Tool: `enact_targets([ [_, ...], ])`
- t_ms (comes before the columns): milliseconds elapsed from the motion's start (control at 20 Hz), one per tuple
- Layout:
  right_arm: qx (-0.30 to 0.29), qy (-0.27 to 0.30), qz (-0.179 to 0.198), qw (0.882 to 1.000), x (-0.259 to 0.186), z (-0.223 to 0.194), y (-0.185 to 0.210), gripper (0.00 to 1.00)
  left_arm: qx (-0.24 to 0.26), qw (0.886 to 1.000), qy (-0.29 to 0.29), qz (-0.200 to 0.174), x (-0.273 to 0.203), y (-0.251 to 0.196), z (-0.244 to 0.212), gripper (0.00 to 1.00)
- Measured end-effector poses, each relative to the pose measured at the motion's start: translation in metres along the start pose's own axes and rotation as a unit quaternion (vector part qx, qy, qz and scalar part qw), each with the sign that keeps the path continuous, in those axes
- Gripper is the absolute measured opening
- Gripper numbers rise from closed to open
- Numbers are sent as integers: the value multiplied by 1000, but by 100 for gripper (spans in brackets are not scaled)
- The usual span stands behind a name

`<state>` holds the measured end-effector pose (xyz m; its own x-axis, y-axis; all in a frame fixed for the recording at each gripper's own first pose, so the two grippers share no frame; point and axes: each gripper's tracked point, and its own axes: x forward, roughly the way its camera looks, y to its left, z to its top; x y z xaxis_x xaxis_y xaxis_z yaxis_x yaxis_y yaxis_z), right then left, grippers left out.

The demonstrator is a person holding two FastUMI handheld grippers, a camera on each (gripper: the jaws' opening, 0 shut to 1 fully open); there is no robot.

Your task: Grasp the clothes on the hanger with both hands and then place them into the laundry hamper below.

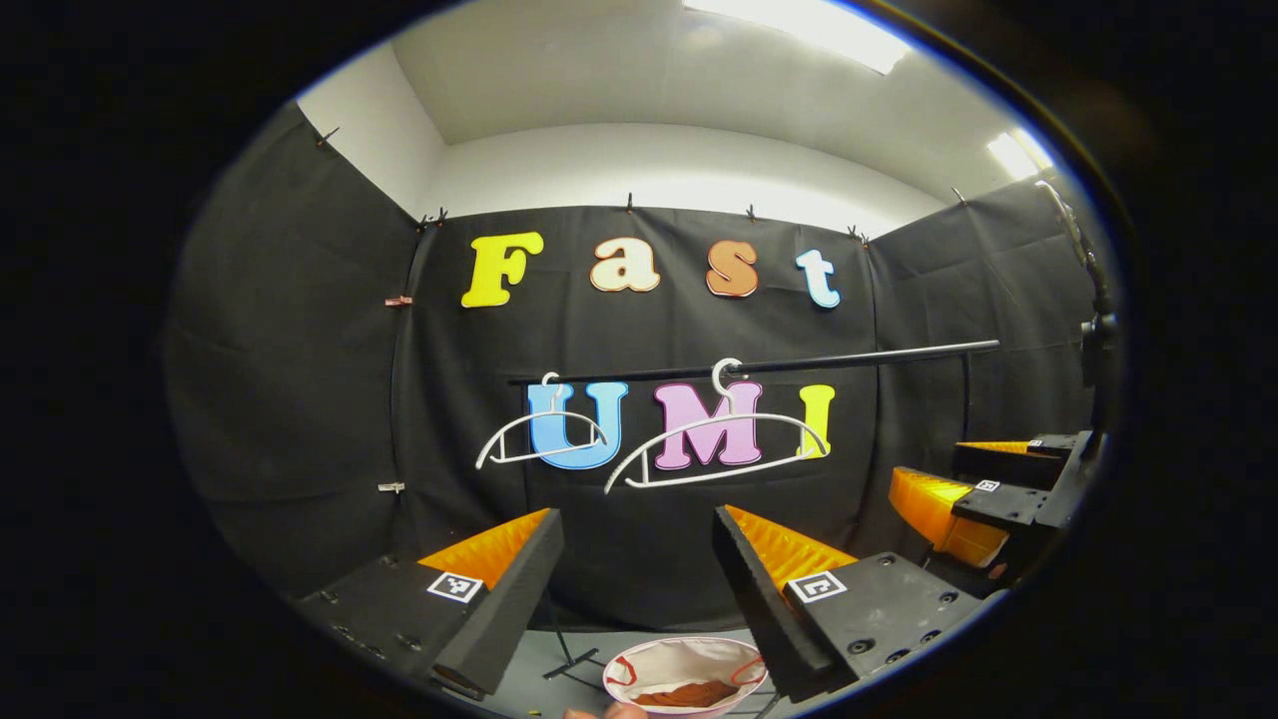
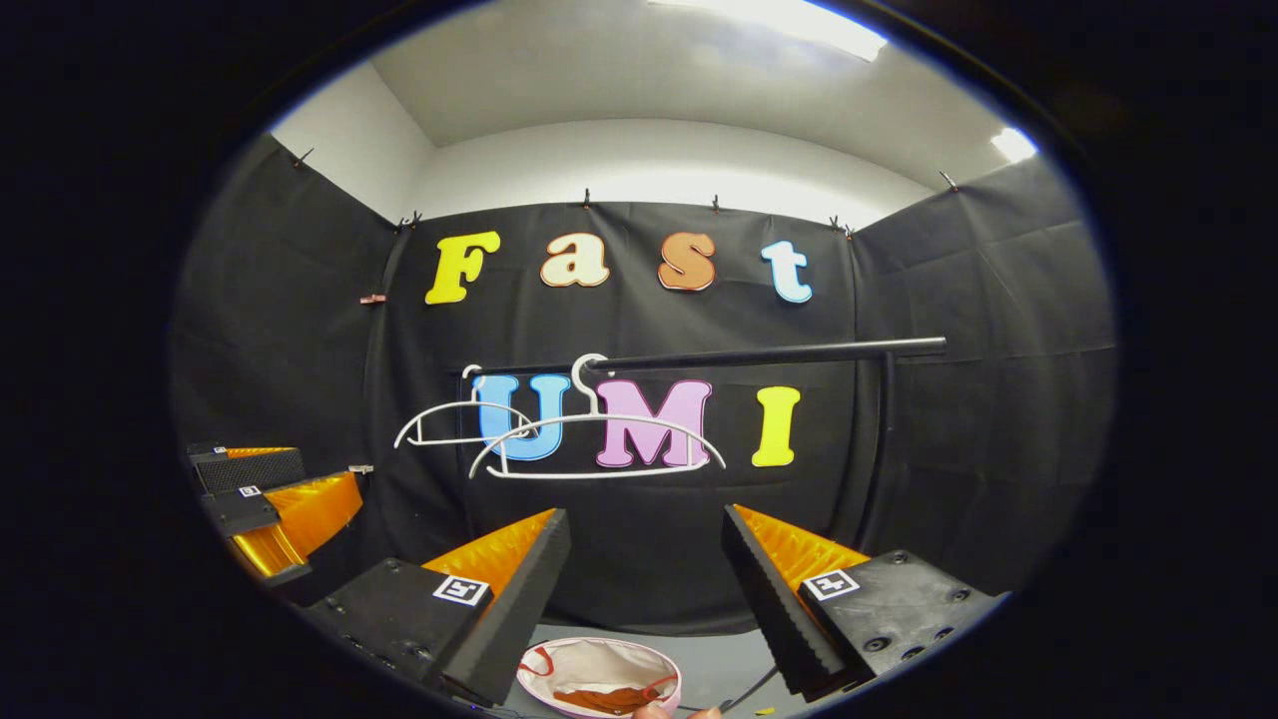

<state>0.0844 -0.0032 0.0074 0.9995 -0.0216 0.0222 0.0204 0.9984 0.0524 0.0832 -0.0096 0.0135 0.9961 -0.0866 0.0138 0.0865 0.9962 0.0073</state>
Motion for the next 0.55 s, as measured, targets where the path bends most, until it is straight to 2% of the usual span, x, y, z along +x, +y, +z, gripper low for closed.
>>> enact_targets([
  [50,-2,0,0,1000,1,0,0,98,0,1000,1,-1,-1,0,0,95],
  [100,-3,0,0,1000,0,-1,0,98,-1,1000,2,-1,-7,-1,-2,92],
  [150,-5,0,-1,1000,-1,-1,-1,98,-1,1000,3,-2,-7,-2,-3,95],
  [550,-4,3,-5,1000,3,-7,-5,98,-9,1000,9,-1,-2,-2,-7,95],
])
